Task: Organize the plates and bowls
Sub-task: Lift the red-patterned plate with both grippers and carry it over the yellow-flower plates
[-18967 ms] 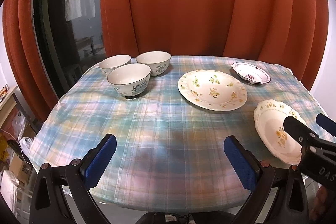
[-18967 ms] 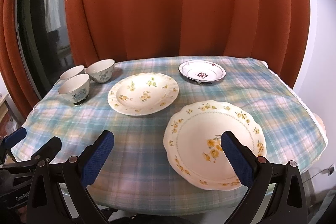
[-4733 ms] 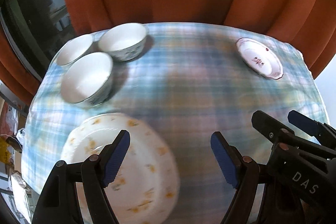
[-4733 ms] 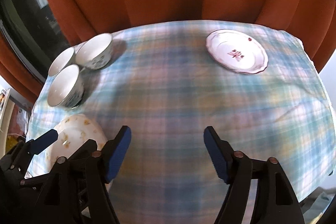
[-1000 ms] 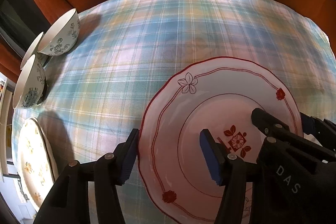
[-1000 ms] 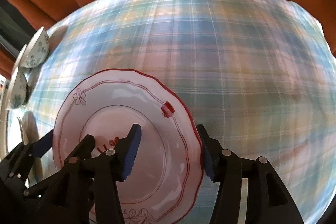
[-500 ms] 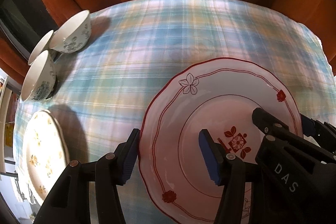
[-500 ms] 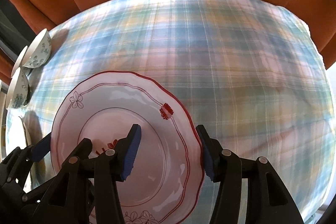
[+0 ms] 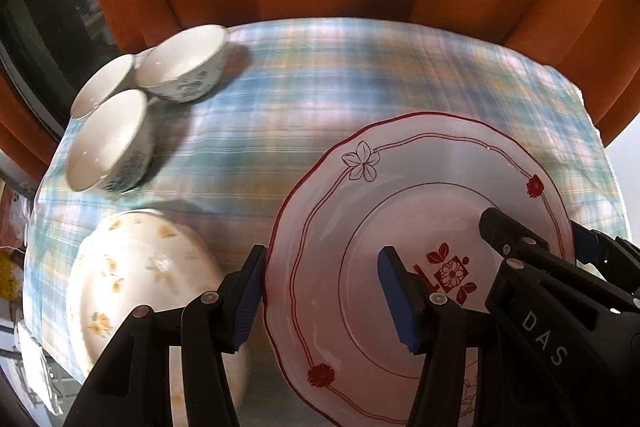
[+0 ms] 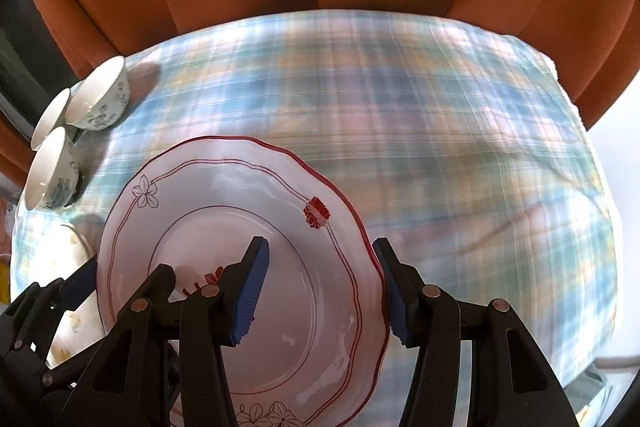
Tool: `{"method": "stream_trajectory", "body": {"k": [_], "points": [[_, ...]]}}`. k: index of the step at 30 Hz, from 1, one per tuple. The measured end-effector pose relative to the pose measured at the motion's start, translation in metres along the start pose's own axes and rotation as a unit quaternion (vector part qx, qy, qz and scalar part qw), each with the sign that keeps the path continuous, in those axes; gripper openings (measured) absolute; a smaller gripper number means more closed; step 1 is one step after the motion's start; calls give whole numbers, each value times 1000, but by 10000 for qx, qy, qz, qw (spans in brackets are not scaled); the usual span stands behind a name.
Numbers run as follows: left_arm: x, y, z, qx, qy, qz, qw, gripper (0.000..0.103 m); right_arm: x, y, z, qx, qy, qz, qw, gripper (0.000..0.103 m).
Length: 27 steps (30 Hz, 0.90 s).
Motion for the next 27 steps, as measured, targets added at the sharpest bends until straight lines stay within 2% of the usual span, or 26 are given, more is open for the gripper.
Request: {"method": "stream_trajectory", "body": {"k": [6, 15, 22, 27], "points": [[-57, -17, -7, 106, -173, -84, 9998, 57, -54, -20, -5, 125, -99, -47, 9999, 58], [-133, -30, -19, 175, -282, -4, 9994, 57, -137, -31, -19, 209, -229, 44, 9995, 58], [-169, -32, -33, 106, -430, 52, 9990, 57, -179, -29, -32, 160, -353, 120, 9992, 58], [-184, -23, -46, -59, -538, 31, 9985, 57, -195, -21, -42, 7, -434, 123, 9990, 58]]}}
Point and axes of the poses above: each gripper's, at about its wrist camera, not at the fingertips, and y roughly the way its jaws point, x to its right, z to its top, the point moved 4 cm from there along y, roughly the way its jaws point, and after that the axes turned 6 degrees about x, right-handed, at the moved point
